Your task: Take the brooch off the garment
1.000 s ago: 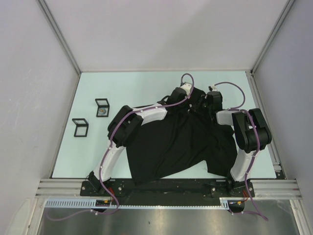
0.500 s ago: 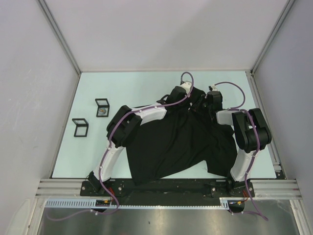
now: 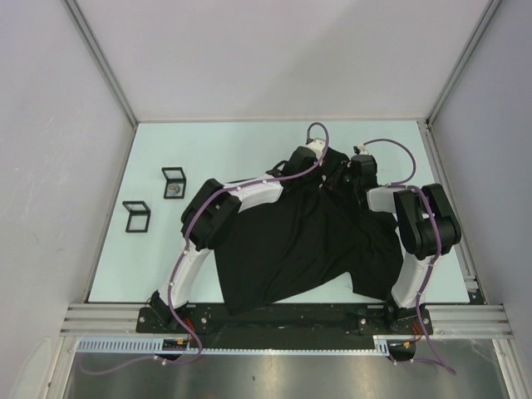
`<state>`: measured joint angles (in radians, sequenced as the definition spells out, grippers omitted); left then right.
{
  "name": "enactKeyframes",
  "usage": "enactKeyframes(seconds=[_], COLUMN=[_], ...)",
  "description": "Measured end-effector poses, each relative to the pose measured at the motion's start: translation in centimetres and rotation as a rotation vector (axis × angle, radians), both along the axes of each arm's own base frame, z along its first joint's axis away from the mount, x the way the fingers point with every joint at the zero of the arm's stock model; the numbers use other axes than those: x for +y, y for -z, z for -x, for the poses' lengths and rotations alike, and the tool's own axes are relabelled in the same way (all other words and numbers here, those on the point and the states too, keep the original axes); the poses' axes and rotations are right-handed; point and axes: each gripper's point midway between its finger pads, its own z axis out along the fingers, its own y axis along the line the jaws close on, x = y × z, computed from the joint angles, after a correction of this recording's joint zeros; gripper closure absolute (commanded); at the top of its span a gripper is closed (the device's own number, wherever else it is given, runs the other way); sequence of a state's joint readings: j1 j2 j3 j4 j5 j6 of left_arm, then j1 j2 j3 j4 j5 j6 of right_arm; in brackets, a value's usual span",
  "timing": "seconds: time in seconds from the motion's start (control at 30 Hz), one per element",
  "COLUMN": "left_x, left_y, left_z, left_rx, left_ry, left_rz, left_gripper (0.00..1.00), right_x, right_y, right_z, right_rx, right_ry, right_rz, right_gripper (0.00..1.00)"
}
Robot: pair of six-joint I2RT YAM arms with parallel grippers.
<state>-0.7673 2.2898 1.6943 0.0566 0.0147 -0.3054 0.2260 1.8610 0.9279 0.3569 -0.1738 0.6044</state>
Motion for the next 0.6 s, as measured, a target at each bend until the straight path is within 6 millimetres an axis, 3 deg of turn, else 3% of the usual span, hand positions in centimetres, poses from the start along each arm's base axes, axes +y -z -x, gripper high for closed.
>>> enactKeyframes(seconds=[0.6], left_x=[0.21], left_y=[0.33], left_z=[0.4], left_rx=[0.013], left_ry=[0.014], left_rz=[-0.034], left_gripper=[1.0], right_x=[0.35], right_y=[-0.07], right_z=[0.07], right_rx=[-0.006], right_ry=[-0.012], right_rz=[0.003], right_gripper=[1.0])
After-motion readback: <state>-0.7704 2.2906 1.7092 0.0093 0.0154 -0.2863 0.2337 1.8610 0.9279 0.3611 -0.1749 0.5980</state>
